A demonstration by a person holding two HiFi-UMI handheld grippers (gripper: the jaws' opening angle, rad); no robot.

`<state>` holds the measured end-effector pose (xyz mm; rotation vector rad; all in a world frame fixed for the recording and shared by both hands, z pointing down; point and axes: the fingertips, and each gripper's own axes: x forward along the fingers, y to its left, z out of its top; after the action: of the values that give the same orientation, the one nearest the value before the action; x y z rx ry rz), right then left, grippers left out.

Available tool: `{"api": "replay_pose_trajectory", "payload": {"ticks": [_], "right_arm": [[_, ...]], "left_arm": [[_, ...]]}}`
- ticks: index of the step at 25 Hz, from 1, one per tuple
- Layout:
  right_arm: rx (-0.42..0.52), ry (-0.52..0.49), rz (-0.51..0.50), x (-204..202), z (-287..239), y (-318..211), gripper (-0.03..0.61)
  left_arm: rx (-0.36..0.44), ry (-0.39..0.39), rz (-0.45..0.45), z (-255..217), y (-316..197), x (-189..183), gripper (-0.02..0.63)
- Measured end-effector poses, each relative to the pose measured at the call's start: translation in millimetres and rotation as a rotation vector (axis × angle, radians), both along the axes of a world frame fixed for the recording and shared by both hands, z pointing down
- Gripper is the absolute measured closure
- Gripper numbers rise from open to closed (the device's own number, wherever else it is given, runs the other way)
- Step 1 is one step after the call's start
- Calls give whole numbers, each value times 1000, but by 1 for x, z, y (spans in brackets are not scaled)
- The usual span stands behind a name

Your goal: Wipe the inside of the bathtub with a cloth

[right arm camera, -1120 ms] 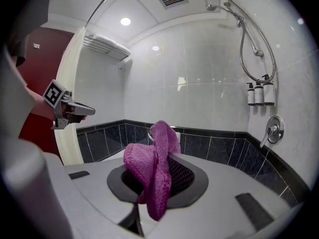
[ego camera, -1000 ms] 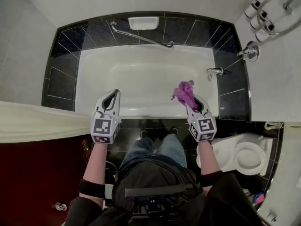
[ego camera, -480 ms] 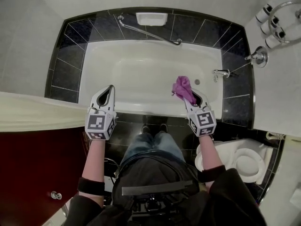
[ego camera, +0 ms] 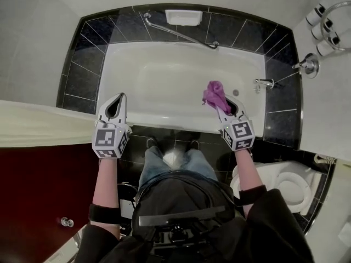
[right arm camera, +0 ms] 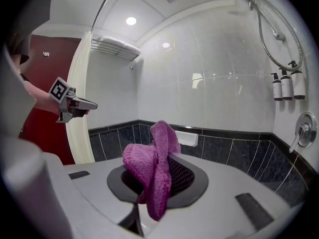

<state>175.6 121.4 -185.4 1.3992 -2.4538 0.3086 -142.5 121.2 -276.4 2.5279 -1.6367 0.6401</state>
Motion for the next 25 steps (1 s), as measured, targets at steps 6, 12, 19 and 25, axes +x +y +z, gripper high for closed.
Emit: {"api": "replay_pose_trajectory", "payload": {"ticks": [6, 12, 19, 25], "right_arm": [[-10, 16, 63, -22, -6, 4, 488], [-23, 27, 90, -80, -2, 5, 488], [-4, 20, 117, -140, -2, -6, 488], [-5, 10, 134, -185, 0, -7, 488]], "left_arm": [[2, 37, 32, 3, -10, -26, 614], [1, 36, 93, 5, -19, -73, 614], [21, 29, 109, 8, -39, -130, 614], [15, 30, 145, 11, -50, -161, 614]]}}
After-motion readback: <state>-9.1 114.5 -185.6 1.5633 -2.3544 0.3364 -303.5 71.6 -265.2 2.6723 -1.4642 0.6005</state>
